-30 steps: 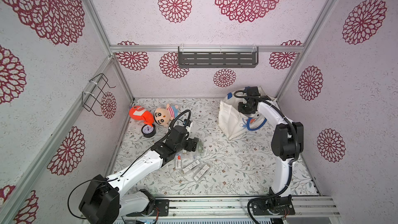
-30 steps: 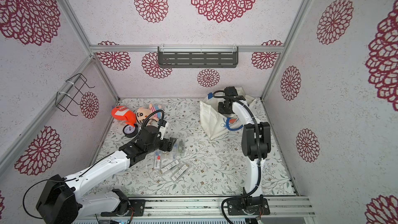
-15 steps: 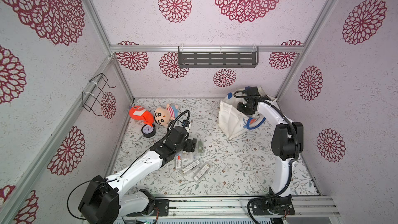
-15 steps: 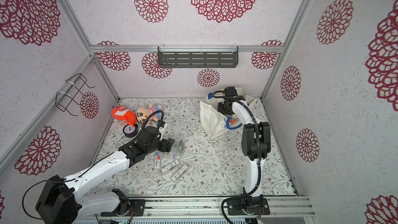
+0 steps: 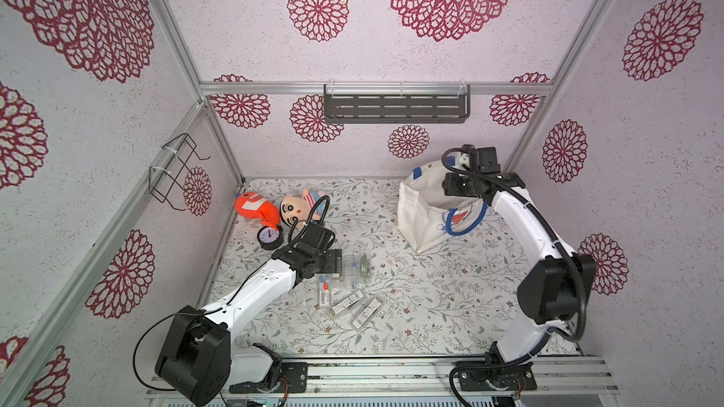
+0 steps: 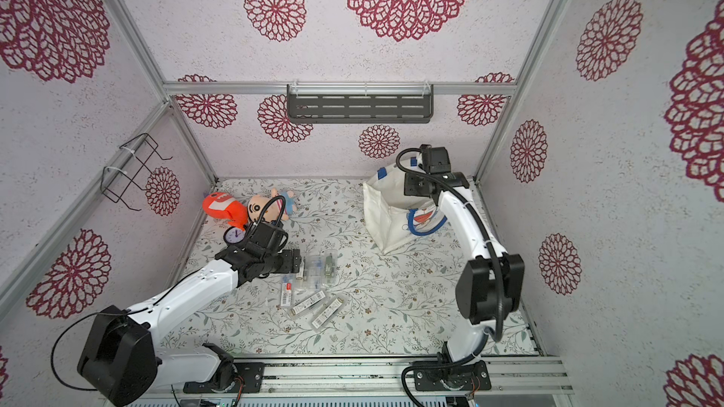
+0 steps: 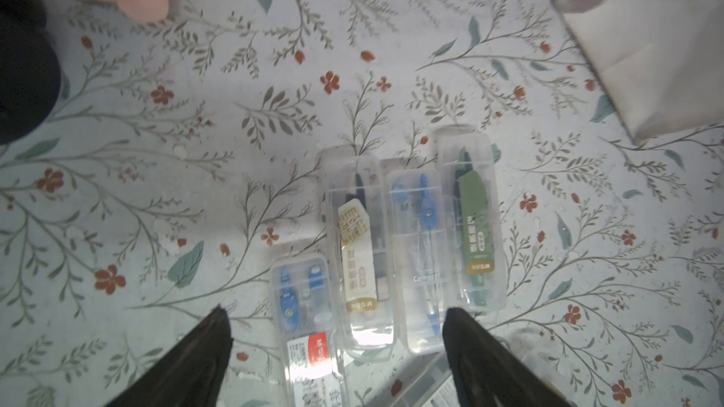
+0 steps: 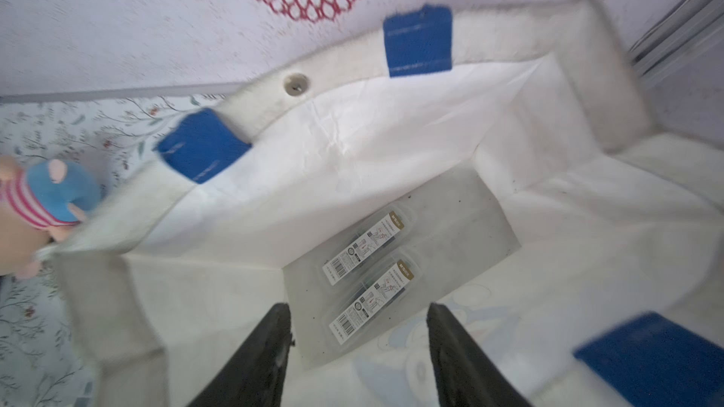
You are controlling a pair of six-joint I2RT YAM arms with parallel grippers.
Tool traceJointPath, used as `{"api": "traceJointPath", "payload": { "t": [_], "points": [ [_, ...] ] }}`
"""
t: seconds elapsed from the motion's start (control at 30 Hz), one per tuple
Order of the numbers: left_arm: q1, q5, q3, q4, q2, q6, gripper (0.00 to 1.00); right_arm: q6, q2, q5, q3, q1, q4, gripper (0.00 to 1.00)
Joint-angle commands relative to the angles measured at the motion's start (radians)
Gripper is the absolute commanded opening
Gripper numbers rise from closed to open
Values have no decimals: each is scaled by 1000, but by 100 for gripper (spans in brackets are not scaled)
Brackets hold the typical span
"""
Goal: Put the compass set into the canvas bag
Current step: Pick up the compass set at the center of the board.
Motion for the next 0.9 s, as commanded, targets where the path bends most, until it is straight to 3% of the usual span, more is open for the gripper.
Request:
{"api": "traceJointPath", "payload": {
  "t": [0.0, 0.27, 0.5, 0.87],
  "points": [
    [5, -2, 17, -125, 25, -122, 90, 32, -141, -36, -126, 21, 125, 60],
    [-19, 83, -38, -126, 37, -194, 92, 47, -338, -56, -350, 145, 238, 60],
    [-36, 55, -70, -146, 64, -243, 88, 33, -322, -71, -370, 253, 261, 57],
    [-70, 53, -102, -118, 145, -267, 79, 37, -253, -87, -361, 296, 263, 54]
  ]
}}
